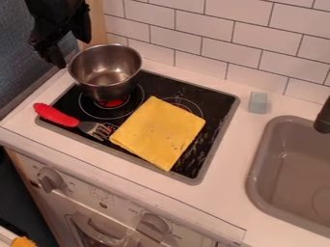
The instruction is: Move the blue object to the upper right side of the right burner
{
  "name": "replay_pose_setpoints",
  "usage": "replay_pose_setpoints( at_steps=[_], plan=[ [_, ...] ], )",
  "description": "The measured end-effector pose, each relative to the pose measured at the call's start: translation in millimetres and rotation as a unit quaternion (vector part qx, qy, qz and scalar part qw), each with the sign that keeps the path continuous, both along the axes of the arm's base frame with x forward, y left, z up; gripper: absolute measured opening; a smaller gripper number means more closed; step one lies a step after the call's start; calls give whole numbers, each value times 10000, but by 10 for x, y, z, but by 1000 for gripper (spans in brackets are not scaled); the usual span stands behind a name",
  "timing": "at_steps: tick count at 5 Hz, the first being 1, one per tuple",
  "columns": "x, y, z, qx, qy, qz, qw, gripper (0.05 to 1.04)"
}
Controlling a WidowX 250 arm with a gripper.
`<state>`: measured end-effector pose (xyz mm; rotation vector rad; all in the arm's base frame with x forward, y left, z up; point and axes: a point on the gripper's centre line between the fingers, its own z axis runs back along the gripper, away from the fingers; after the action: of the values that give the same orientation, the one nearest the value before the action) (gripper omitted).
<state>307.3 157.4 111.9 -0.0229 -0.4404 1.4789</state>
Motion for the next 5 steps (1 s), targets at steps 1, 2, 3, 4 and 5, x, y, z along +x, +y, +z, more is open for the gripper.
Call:
replay_pose_setpoints(
  at_steps=[1, 2, 3, 4, 5],
  plan=[
    [-4, -7, -100, -56, 146, -28, 9999, 1001],
    [130, -248, -90, 0, 161, -616, 9980, 1001],
    [273, -604, -84, -97, 63, -1167, 9931, 1001],
    [404, -828, -16, -40, -81, -1696, 9855, 1001],
    [686, -1132, -96, -73, -76, -2416, 9703, 1001]
  ],
)
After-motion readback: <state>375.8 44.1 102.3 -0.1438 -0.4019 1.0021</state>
